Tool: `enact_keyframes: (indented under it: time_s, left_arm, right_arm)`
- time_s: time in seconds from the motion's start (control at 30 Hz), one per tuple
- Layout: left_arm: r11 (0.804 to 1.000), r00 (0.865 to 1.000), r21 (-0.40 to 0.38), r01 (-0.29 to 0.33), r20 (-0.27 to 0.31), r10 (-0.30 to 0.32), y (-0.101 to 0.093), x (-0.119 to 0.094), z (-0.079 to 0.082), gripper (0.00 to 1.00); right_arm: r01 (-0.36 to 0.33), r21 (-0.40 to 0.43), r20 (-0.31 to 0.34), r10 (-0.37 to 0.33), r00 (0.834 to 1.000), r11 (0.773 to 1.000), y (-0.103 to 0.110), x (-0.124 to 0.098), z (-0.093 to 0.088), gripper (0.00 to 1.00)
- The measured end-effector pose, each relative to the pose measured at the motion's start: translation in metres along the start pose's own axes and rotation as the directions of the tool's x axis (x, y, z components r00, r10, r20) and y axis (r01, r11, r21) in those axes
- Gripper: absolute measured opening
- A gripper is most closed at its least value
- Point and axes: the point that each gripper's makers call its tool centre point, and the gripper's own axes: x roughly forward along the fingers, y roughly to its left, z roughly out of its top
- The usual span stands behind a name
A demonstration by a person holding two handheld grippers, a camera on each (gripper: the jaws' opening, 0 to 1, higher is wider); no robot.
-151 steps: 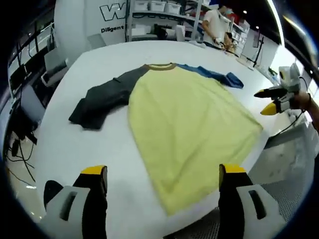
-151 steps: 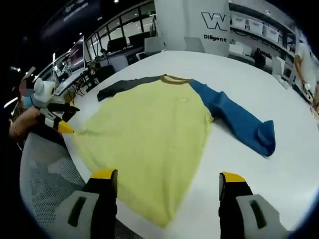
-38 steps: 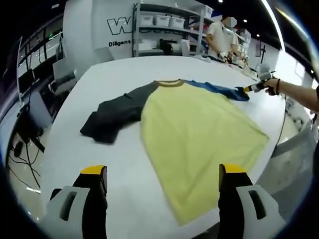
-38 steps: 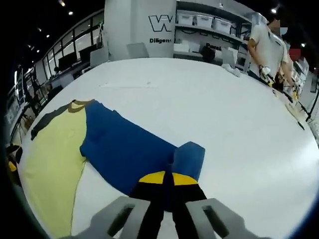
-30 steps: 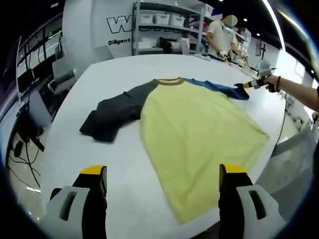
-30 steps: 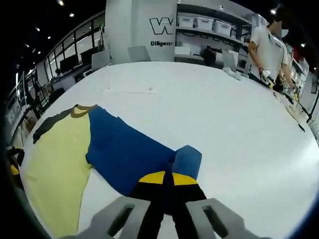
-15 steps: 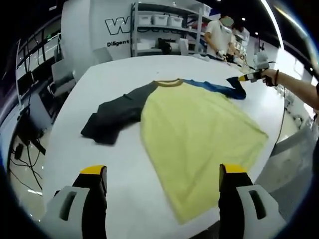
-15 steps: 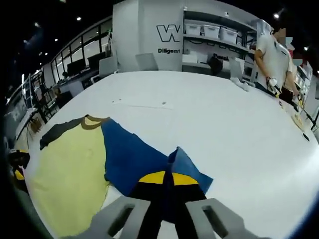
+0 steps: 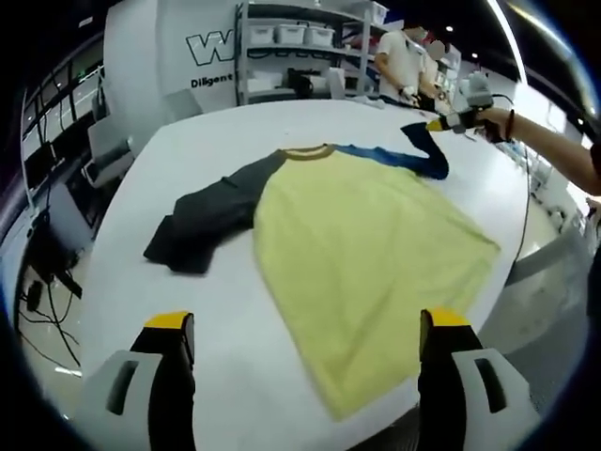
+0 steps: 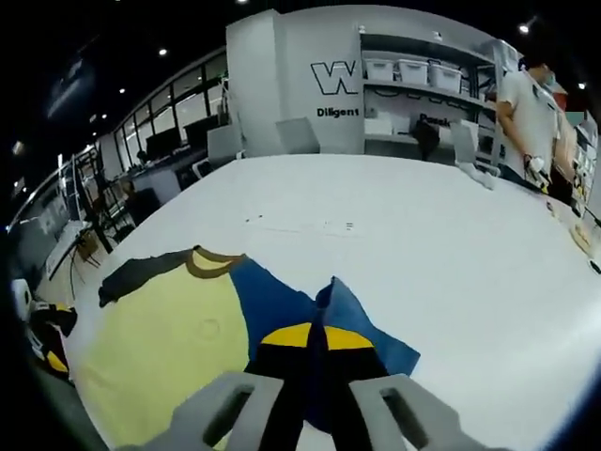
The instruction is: Fold the garment on the visible template until the final outline fits inside the template.
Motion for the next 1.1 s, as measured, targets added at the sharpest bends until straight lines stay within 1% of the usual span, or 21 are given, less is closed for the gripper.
enact_keyframes:
  time_s: [0.27,0.33,0.47,0.53,0.57,0.63,0.8,0.87,1.0,1.1]
  left_arm:
    - [1.0,1.0,0.014,0.018,-0.003,-0.018,-0.005,-0.001,0.0,0.99]
    - [1.0,1.0,0.015,0.019,-0.003,-0.019,-0.006,-0.001,0.0,0.99]
    - [1.0,1.0,0.02,0.023,-0.007,-0.023,-0.006,-0.002,-0.001,0.99]
    - [1.0,1.0,0.02,0.023,-0.007,-0.023,-0.006,-0.002,-0.001,0.99]
    - [1.0,1.0,0.02,0.023,-0.006,-0.023,-0.006,-0.002,-0.001,0.99]
    - [1.0,1.0,0.018,0.022,-0.004,-0.022,-0.005,-0.003,-0.002,0.99]
    - [1.0,1.0,0.02,0.019,-0.004,-0.019,-0.004,-0.005,-0.003,0.99]
    - [1.0,1.0,0.023,0.021,-0.005,-0.021,-0.004,-0.006,-0.003,0.99]
    - [0.999,1.0,0.028,0.017,-0.008,-0.017,-0.003,-0.006,-0.004,0.99]
    - [0.999,1.0,0.032,0.015,-0.003,-0.015,-0.003,-0.007,-0.002,0.99]
  right_arm:
    - [-0.05,-0.02,0.035,0.051,0.998,0.999,0.03,0.01,0.027,0.0]
    - [-0.058,-0.021,0.039,0.058,0.998,0.998,0.034,0.011,0.03,0.0]
    - [-0.08,-0.036,0.049,0.081,0.995,0.996,0.048,0.015,0.043,0.0]
    - [-0.084,-0.04,0.053,0.086,0.995,0.996,0.053,0.014,0.044,0.0]
    - [-0.098,-0.047,0.059,0.1,0.993,0.994,0.065,0.013,0.05,0.0]
    - [-0.102,-0.052,0.06,0.105,0.993,0.993,0.069,0.013,0.052,0.0]
    - [-0.128,-0.09,0.067,0.134,0.989,0.988,0.09,0.015,0.063,0.0]
    - [-0.135,-0.096,0.069,0.142,0.988,0.986,0.097,0.016,0.065,0.0]
    - [-0.151,-0.102,0.067,0.159,0.985,0.983,0.103,0.023,0.066,0.0]
    - [-0.166,-0.103,0.068,0.173,0.983,0.981,0.116,0.025,0.067,0.0]
